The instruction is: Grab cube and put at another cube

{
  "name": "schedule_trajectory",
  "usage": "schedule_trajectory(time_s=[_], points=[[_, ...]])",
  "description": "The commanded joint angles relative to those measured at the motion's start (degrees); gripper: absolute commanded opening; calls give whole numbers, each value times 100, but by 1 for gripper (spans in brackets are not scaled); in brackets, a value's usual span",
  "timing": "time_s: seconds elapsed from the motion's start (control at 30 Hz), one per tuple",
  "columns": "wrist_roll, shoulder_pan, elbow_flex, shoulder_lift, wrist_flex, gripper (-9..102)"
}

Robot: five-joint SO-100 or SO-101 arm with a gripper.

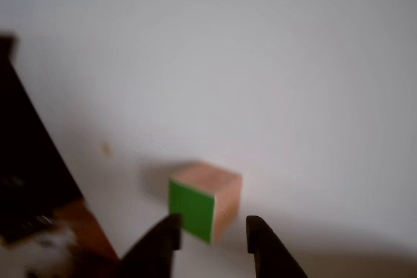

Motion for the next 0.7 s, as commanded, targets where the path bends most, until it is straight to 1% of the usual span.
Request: schedule_trajectory(time_s=[0.0,0.17,0.27,0.4,0.67], points=[[-167,-439,-703,-870,167,23],[-62,-554,-1573,-2707,132,27],[35,-615,-1898,-3296,97,29],[158,-721,-2145,-3700,97,33],[606,-1195,-2329,-3762,290,35]])
